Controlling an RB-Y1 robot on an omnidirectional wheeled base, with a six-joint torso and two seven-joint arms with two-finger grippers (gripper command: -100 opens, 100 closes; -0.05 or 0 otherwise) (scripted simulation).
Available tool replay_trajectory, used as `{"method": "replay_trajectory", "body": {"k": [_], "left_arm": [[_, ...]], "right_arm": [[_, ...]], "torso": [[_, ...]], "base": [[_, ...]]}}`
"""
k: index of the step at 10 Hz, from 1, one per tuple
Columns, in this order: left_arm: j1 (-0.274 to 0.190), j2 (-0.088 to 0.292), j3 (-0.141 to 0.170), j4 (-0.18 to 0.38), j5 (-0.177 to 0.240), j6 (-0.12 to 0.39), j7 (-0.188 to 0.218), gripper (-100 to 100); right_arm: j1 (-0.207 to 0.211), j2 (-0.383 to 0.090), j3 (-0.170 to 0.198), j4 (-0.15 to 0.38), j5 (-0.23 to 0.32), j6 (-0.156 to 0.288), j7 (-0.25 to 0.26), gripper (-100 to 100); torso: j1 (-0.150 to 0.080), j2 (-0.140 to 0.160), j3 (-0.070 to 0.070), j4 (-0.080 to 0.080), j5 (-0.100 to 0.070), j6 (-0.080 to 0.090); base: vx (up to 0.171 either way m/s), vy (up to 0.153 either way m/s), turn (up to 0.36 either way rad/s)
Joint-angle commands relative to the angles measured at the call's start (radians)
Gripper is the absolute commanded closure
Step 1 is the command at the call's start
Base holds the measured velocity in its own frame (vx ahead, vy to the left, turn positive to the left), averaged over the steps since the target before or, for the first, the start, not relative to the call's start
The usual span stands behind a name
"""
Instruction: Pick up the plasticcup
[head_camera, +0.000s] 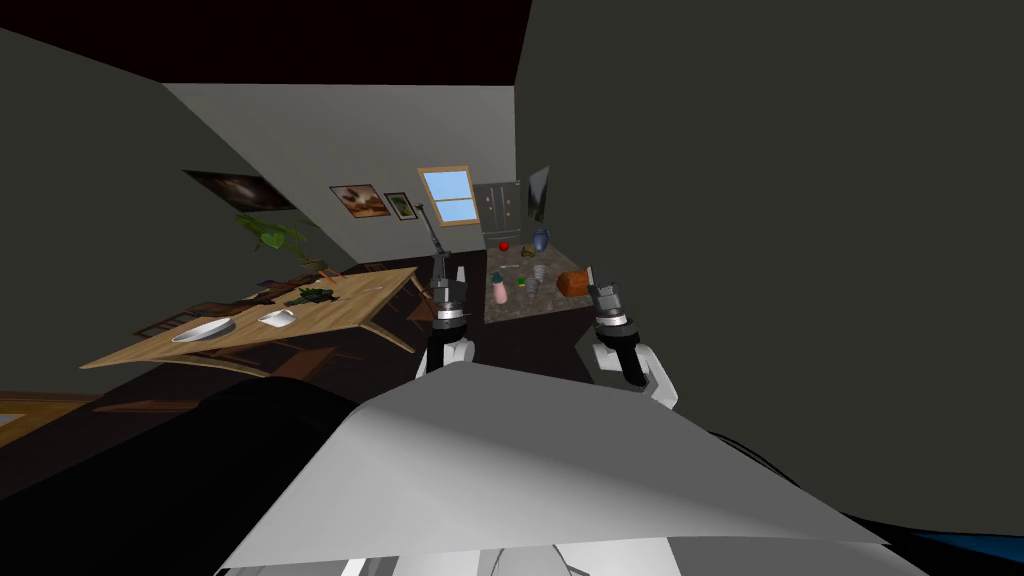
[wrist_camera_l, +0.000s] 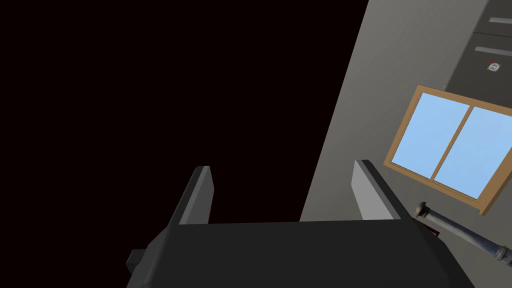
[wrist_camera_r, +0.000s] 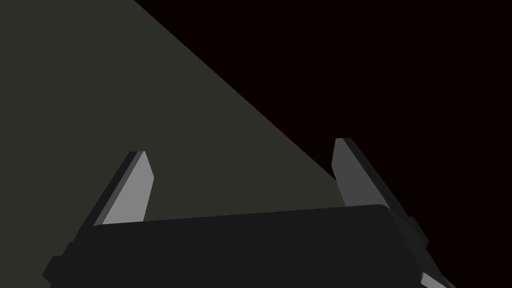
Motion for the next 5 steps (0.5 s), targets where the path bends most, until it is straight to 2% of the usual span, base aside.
{"method": "replay_trajectory", "body": {"k": [1,2,3,4,5], "left_arm": [[0.0,0.0,0.0,0.0,0.0,0.0,0.0,0],[0.0,0.0,0.0,0.0,0.0,0.0,0.0,0],[0.0,0.0,0.0,0.0,0.0,0.0,0.0,0],[0.0,0.0,0.0,0.0,0.0,0.0,0.0,0],[0.0,0.0,0.0,0.0,0.0,0.0,0.0,0]], "right_arm": [[-0.021,-0.008,0.004,0.013,0.05,-0.015,0.012,-100],[-0.021,-0.008,0.004,0.013,0.061,-0.015,0.012,-100],[-0.068,-0.028,0.007,0.048,0.1,-0.047,0.033,-100],[-0.068,-0.028,0.007,0.048,0.129,-0.047,0.033,-100],[-0.112,-0.047,0.01,0.085,0.159,-0.081,0.054,-100]], "torso": [[0.0,0.0,0.0,0.0,0.0,0.0],[0.0,0.0,0.0,0.0,0.0,0.0],[-0.001,0.0,0.0,0.0,0.0,0.0],[0.0,0.0,0.0,0.0,0.0,0.0],[0.0,0.0,0.0,0.0,0.0,0.0]], "base": [[-0.007,0.02,-0.005],[-0.001,0.008,0.001],[-0.003,0.017,-0.009],[-0.004,0.02,-0.005],[-0.007,0.027,-0.009]]}}
